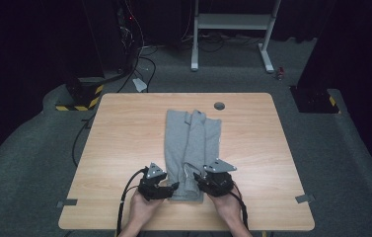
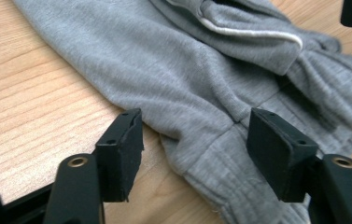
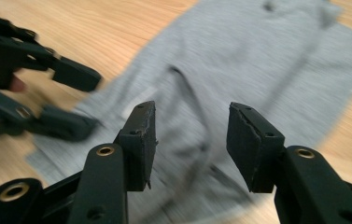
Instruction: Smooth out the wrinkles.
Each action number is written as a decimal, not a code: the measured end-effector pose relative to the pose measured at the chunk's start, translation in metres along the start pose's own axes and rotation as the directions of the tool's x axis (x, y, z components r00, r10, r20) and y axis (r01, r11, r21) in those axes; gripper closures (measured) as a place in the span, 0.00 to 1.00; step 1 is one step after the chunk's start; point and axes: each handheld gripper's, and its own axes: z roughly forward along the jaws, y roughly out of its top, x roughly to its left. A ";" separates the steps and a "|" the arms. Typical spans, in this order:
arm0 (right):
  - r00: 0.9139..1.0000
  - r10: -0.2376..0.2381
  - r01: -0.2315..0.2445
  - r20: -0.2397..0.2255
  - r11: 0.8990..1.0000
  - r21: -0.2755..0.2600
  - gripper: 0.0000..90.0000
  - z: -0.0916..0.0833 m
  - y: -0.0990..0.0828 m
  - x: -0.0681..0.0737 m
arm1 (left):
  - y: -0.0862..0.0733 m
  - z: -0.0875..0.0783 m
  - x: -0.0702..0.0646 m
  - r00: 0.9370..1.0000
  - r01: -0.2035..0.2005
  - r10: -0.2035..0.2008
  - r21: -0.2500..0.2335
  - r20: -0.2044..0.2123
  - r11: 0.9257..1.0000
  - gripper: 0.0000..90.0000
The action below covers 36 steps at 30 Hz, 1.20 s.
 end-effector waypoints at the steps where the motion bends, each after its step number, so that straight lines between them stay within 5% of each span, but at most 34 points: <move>1: 1.000 -0.004 0.004 -0.012 1.000 0.010 0.57 0.004 0.004 0.003 | -0.002 0.001 0.000 1.000 0.009 -0.009 -0.007 0.003 1.000 0.39; 6: 0.997 -0.063 0.065 -0.035 0.996 0.059 0.54 0.026 0.019 0.022 | -0.009 0.001 0.001 1.000 0.022 -0.022 -0.046 0.000 0.999 0.37; 10: 0.990 -0.136 0.131 0.034 0.984 0.117 0.56 0.040 0.019 0.032 | -0.012 0.002 0.002 0.999 0.045 -0.045 -0.060 0.011 0.997 0.37; 14: 0.987 -0.153 0.146 0.046 0.981 0.129 0.60 0.039 0.014 0.031 | -0.012 0.002 0.003 0.998 0.055 -0.054 -0.056 0.021 0.997 0.37; 26: 0.995 -0.051 0.046 0.087 0.997 0.064 0.66 0.005 -0.012 -0.006 | -0.012 0.001 0.004 0.997 0.072 -0.070 -0.058 0.027 0.996 0.37; 36: 0.991 0.043 -0.054 0.123 0.994 0.094 0.65 -0.007 -0.049 -0.038 | -0.013 0.001 0.004 0.997 0.077 -0.075 -0.060 0.030 0.995 0.37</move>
